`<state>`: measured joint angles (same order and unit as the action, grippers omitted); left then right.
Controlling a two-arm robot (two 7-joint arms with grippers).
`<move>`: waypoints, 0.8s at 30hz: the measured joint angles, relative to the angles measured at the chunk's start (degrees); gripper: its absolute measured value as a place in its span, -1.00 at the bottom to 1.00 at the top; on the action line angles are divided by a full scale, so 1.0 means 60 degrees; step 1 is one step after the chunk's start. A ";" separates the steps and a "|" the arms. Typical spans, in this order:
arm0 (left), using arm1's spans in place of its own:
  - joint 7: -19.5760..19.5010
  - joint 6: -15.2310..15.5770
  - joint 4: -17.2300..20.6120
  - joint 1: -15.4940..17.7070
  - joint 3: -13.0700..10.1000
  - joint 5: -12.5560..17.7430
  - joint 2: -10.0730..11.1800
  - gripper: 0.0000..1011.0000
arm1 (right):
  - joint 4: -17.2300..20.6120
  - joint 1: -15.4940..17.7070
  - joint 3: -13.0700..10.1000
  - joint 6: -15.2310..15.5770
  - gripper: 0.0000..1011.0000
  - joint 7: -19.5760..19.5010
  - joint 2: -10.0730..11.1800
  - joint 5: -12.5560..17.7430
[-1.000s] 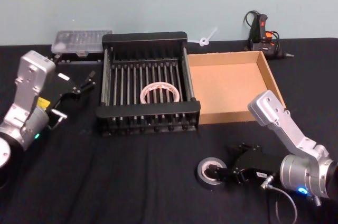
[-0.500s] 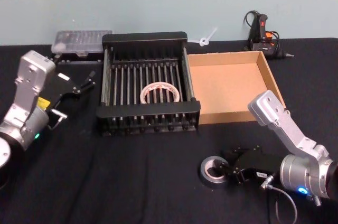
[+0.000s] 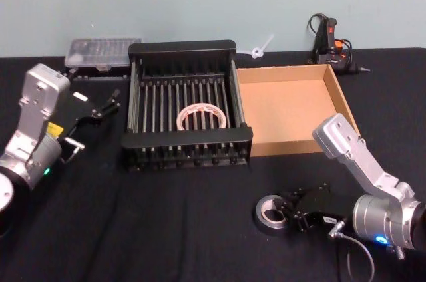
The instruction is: Pick up the white tape and place it into the black box , Pick up the silver tape and place it into the brown box.
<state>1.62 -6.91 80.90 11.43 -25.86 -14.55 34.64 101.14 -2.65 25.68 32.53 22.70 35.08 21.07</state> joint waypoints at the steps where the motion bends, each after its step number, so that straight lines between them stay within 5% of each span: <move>1: 0.0000 0.0000 0.0000 0.0000 0.0000 0.0000 0.0000 0.98 | 0.0000 0.0000 0.0000 -0.0001 -0.69 0.0000 0.0000 0.0000; 16: 0.0000 0.0000 0.0000 0.0001 0.0000 0.0000 0.0000 0.98 | 0.0128 0.0124 -0.0225 -0.0323 -0.69 0.0094 0.0034 0.0216; 24: 0.0000 0.0000 0.0000 0.0000 0.0000 0.0000 0.0000 0.98 | 0.0298 0.0096 -0.0621 -0.0505 -0.69 -0.0358 -0.0051 0.0287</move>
<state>1.62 -6.91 80.90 11.43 -25.86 -14.55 34.65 102.93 -2.08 21.96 29.50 20.55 34.77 22.79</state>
